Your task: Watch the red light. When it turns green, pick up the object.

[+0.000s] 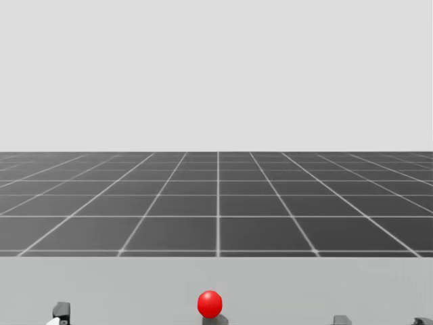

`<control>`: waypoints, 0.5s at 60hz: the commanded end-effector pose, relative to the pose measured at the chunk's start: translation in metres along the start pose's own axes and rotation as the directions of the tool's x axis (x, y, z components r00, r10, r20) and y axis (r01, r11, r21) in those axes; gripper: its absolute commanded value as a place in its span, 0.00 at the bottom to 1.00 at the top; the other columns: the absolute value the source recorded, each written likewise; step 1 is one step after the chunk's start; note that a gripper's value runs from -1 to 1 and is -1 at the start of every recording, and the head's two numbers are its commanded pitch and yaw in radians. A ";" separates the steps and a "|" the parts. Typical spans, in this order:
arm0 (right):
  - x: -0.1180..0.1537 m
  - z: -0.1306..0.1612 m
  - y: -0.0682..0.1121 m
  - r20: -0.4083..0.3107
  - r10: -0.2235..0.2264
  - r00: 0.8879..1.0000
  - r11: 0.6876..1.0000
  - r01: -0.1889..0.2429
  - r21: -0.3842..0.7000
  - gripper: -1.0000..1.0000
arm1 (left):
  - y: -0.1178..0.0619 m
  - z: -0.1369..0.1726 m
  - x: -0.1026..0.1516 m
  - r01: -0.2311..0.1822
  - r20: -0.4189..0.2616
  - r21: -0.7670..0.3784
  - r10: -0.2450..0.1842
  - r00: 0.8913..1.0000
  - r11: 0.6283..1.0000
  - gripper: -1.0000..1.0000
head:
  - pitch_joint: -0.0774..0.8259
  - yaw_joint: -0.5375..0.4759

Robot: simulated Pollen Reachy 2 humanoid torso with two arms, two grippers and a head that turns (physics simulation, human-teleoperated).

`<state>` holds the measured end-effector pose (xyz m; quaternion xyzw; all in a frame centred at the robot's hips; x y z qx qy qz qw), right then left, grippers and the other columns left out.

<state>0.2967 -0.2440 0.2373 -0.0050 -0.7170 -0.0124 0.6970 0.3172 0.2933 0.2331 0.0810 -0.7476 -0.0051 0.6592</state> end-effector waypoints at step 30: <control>-0.002 0.002 0.004 -0.025 -0.063 0.998 0.998 0.063 -0.004 0.00 | -0.001 0.000 -0.001 0.011 -0.018 -0.001 -0.011 1.000 1.000 0.00 | 0.43 0.56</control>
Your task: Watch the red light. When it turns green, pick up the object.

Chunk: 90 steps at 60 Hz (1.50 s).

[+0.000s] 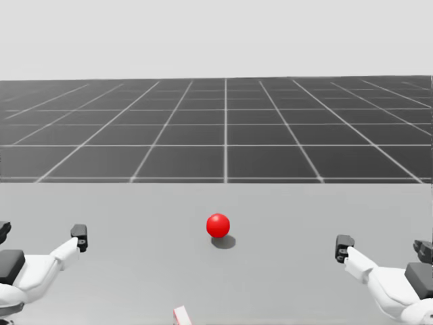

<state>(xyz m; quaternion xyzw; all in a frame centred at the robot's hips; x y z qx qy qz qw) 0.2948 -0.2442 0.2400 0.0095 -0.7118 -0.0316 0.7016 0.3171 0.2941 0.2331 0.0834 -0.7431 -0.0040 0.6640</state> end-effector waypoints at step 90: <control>-0.006 -0.001 0.005 -0.017 0.003 1.000 1.000 -0.003 0.010 0.00 | -0.001 0.001 0.001 0.010 0.004 -0.012 -0.010 1.000 1.000 0.00 | 0.56 0.56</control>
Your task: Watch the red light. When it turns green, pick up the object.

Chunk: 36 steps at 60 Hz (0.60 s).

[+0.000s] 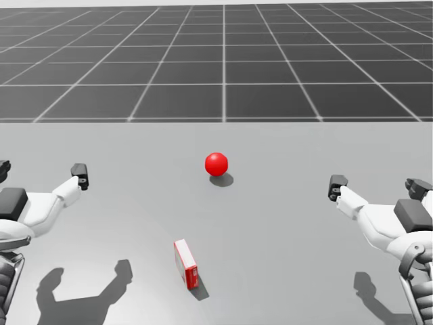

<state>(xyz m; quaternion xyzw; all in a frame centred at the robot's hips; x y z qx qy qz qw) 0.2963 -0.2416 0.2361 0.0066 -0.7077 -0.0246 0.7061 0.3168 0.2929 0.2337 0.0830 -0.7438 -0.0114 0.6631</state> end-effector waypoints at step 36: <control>-0.003 0.000 0.002 -0.005 -0.002 1.000 1.000 0.002 0.004 0.00 | -0.001 0.000 0.000 0.008 0.001 -0.002 -0.008 1.000 1.000 0.00 | 0.56 0.56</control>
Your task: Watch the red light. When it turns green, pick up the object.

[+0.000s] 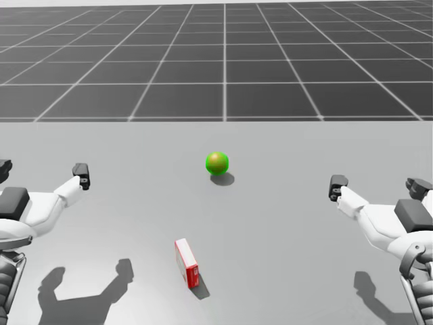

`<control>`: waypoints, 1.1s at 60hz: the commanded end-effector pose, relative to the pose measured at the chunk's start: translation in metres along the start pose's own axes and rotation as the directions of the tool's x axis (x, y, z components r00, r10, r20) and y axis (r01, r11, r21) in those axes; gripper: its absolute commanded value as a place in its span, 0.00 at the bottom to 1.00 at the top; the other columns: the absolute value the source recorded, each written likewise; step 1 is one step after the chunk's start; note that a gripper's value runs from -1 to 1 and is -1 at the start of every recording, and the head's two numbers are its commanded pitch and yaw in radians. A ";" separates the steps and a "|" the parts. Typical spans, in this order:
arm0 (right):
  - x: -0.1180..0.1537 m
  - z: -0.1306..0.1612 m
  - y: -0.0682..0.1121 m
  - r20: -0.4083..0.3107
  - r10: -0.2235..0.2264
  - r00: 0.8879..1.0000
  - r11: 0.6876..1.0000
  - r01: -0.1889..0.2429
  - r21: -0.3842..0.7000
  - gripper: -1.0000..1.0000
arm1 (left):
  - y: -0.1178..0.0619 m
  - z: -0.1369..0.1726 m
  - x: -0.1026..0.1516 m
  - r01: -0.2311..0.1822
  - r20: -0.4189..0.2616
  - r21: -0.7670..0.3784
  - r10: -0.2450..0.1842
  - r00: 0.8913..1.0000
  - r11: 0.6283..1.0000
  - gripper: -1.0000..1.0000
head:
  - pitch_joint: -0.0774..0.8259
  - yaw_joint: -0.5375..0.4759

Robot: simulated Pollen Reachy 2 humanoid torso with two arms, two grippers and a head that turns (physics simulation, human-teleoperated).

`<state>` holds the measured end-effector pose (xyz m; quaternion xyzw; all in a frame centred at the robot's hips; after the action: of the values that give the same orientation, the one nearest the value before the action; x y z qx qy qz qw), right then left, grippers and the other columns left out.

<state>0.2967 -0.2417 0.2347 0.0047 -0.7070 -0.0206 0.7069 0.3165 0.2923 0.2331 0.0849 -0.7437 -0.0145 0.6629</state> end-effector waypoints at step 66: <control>0.001 0.001 0.002 0.001 -0.015 1.000 1.000 0.015 0.004 0.00 | -0.024 0.047 0.030 -0.159 -0.120 -0.298 0.129 0.984 0.941 0.00 | 0.87 0.66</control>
<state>0.2957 -0.2426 0.2372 0.0053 -0.7084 -0.0194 0.7055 0.2912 0.2737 0.2487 -0.0050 -0.7254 -0.0496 0.6865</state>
